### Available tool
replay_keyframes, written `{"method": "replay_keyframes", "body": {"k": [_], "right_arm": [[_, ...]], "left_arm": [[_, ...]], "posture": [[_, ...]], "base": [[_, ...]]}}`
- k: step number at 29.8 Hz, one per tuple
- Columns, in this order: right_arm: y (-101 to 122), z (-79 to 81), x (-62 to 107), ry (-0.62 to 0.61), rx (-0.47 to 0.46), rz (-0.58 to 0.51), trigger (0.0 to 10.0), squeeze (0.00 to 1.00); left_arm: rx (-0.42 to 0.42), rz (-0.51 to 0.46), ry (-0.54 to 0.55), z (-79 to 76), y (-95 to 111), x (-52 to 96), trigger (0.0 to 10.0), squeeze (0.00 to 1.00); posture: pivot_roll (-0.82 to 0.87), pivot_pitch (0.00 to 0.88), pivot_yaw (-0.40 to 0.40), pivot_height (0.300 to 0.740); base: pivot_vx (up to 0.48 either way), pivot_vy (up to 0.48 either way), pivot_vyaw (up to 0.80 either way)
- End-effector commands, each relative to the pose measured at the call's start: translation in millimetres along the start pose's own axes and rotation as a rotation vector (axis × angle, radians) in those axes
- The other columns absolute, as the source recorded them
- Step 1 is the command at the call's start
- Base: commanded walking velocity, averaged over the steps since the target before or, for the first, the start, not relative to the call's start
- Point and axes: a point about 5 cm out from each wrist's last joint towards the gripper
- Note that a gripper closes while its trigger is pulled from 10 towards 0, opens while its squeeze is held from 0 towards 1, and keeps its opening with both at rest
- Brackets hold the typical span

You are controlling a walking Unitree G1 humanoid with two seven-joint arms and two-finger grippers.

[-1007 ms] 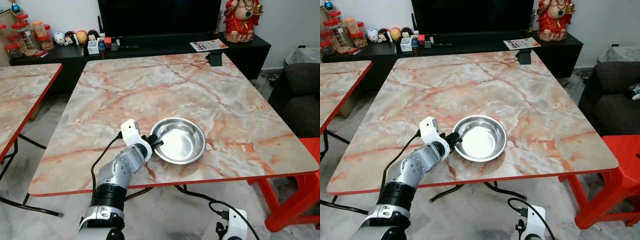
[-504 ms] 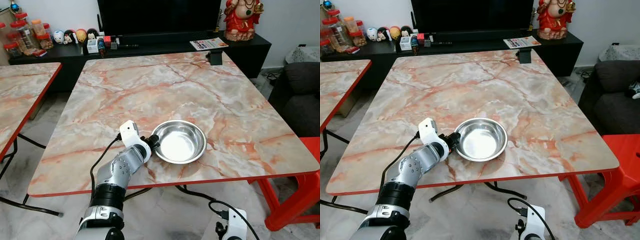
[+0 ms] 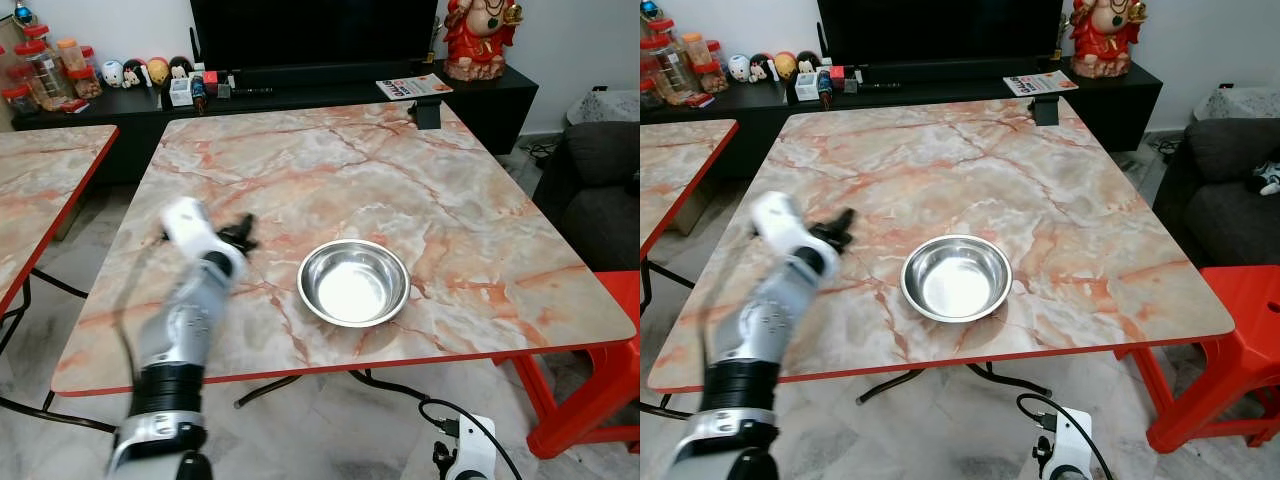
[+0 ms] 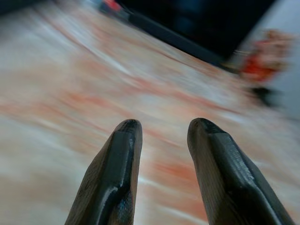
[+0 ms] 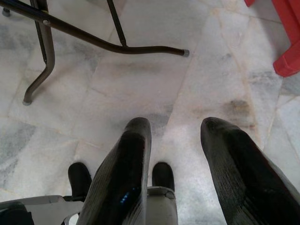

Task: Setting the table

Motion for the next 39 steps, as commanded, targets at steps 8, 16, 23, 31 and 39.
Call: {"method": "replay_keyframes", "body": {"k": [8,16,23,31,39], "right_arm": [[3.8,3.8,-1.0,0.015,0.012,-0.009,10.0,0.00],[1.8,2.5,-0.3,0.011,0.011,-0.008,10.0,0.00],[2.7,3.1,-0.6,0.015,0.016,-0.010,10.0,0.00],[2.8,4.2,-0.6,0.015,0.009,-0.011,10.0,0.00],[-0.6,0.9,0.2,0.004,0.003,-0.001,10.0,0.00]], "left_arm": [[-0.503,-0.119,0.300,84.1,14.8,18.5,10.0,0.00],[-0.662,-0.147,0.633,160.1,19.7,55.3,10.0,0.00],[-0.814,-0.004,0.853,209.2,-2.0,95.0,10.0,0.00],[-1.057,0.226,0.953,245.1,-34.3,140.3,10.0,0.00],[-0.947,0.601,0.858,247.6,-93.8,168.8,10.0,0.00]], "posture": [[0.02,0.000,0.018,0.740],[0.03,0.000,0.018,0.740],[0.04,0.000,0.015,0.740],[0.04,0.000,0.016,0.740],[0.04,0.000,0.015,0.740]], "base": [[0.000,0.000,0.00],[0.000,0.000,0.00],[0.000,0.000,0.00],[0.000,0.000,0.00],[0.000,0.000,0.00]]}}
Point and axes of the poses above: a point about 5 cm out from each wrist's last joint towards the gripper, its own x axis pointing back from the gripper into the wrist, its own y axis along the axis of the wrist's last joint, z = x × y, and after that the axes turned 3 degrees about x, right-handed
